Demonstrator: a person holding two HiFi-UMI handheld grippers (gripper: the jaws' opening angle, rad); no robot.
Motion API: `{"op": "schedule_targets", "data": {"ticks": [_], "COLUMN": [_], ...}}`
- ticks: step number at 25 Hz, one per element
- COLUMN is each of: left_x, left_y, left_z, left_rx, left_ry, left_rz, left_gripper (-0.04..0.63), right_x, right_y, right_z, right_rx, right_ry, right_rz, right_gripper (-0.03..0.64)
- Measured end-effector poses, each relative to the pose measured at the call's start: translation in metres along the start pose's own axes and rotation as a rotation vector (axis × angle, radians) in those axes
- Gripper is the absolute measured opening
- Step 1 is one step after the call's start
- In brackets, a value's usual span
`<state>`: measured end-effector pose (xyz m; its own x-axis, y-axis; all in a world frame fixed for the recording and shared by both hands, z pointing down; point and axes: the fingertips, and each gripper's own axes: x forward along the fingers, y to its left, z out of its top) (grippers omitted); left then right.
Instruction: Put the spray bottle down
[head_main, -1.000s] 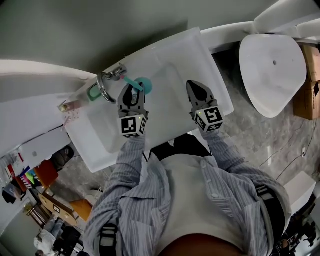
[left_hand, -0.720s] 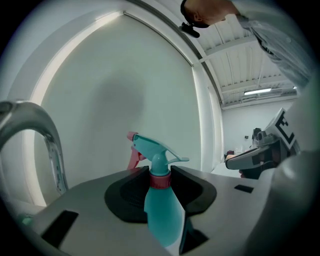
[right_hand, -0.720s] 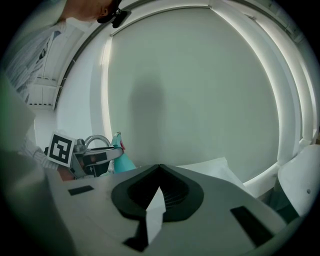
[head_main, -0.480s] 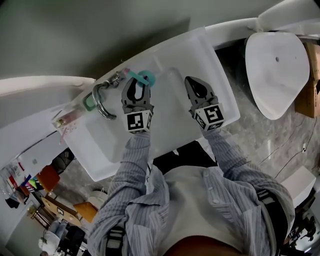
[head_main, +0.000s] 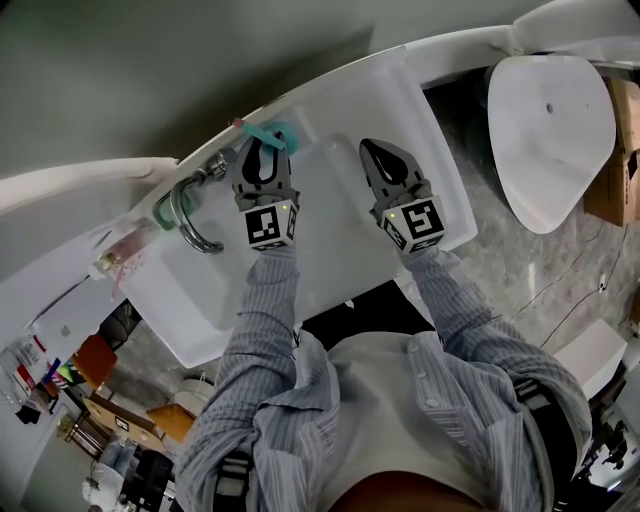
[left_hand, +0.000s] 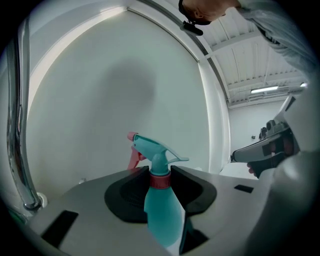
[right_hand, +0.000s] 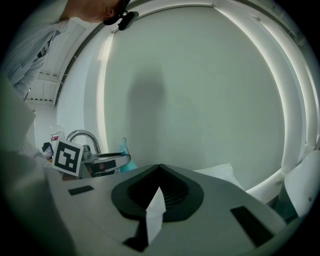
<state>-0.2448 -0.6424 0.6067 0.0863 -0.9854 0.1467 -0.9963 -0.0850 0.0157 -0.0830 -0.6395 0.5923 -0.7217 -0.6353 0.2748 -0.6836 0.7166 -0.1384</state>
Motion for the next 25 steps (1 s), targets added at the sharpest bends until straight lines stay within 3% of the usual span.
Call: {"op": "schedule_targets", "data": {"ticks": [15, 25], "left_x": [-0.006, -0.038], "left_y": [-0.005, -0.009], "left_z": [-0.005, 0.004], "left_rx": [0.038, 0.04], "left_ry": [0.025, 0.01], "left_rz": [-0.008, -0.01], "left_gripper": [0.171, 0.169], "right_x": [-0.009, -0.034], "right_y": [0.01, 0.033], "right_z": [0.002, 0.01], "right_rx": [-0.008, -0.026], "right_ry": [0.012, -0.01], "right_rz": [0.018, 0.019], "right_gripper": [0.015, 0.015]}}
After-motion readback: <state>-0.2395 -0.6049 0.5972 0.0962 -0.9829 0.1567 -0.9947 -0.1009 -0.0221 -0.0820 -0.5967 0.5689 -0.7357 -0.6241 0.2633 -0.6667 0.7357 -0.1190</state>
